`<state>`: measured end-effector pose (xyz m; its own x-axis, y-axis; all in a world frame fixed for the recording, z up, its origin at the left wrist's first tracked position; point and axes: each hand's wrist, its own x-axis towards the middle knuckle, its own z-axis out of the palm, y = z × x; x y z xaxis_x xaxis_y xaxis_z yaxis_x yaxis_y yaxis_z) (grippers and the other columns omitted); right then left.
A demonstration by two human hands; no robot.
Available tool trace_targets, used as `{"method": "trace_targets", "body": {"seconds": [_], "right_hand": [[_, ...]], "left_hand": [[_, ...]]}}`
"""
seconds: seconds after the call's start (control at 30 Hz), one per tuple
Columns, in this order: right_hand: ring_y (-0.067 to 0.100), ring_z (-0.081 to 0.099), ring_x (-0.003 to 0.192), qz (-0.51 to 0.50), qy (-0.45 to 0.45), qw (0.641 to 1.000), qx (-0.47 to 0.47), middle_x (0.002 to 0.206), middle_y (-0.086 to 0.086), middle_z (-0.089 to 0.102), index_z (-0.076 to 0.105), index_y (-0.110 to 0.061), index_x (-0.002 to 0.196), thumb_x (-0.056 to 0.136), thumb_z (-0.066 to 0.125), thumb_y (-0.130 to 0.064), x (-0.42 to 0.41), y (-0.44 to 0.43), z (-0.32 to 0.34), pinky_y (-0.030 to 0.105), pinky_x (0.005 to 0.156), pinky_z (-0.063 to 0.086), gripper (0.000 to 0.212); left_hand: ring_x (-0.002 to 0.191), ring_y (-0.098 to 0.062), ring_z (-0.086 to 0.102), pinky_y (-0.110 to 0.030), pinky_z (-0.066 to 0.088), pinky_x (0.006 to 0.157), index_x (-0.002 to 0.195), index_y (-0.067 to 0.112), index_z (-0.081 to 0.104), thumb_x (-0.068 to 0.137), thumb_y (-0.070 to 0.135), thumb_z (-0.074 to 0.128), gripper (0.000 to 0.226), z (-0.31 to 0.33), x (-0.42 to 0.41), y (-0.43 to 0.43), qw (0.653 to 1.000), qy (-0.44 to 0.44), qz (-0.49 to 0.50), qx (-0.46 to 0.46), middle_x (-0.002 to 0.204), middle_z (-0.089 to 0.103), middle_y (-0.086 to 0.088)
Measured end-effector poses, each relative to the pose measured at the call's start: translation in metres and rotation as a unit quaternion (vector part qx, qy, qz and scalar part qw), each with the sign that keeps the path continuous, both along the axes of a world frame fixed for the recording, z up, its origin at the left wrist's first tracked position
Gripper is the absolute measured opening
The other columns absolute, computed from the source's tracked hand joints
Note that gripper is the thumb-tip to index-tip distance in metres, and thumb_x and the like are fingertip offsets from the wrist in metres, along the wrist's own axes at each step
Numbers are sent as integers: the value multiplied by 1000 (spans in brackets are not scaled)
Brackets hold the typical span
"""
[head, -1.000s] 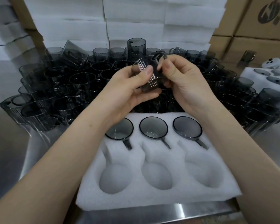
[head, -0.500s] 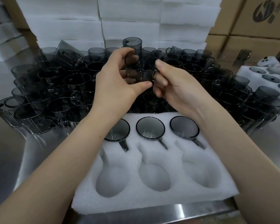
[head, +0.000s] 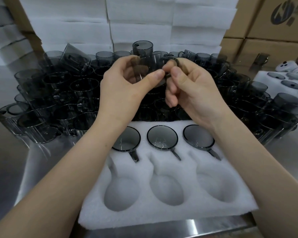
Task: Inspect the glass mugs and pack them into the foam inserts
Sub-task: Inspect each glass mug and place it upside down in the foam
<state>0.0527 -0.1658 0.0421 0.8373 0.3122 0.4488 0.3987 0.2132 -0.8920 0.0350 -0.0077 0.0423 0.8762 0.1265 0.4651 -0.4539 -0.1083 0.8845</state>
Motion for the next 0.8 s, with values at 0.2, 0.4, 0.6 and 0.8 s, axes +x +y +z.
{"method": "trace_targets", "body": {"seconds": [0.2,0.4,0.6,0.8], "right_hand": [[13,42,37,-177,-110,973,-103,50,-2,50,45,-21,84,101,47,-21,-1,2,-2,23,38,36,17],[11,39,55,-282,-193,929,-141,58,-8,40,40,-29,72,94,50,-40,0,1,-3,34,55,34,27],[8,37,39,-209,-112,970,-58,48,-9,43,51,-20,75,102,38,-32,-1,1,-2,20,42,32,33],[21,68,90,-59,98,992,-50,109,4,68,59,-26,122,91,57,-39,5,-4,2,37,72,56,34]], "left_hand": [[93,-11,71,-33,57,88,112,15,56,63,31,88,61,-2,2,-1,1000,15,4,25,101,73,-1],[90,-11,67,-34,54,88,119,25,54,56,43,92,75,-3,0,-3,991,23,14,133,97,71,6],[96,-8,69,-21,54,88,130,16,57,66,17,88,71,-6,4,-1,997,31,-61,48,108,70,-1],[98,-12,68,-33,54,91,135,9,54,69,11,78,70,-6,5,1,988,48,-148,-10,121,65,-10]]}}
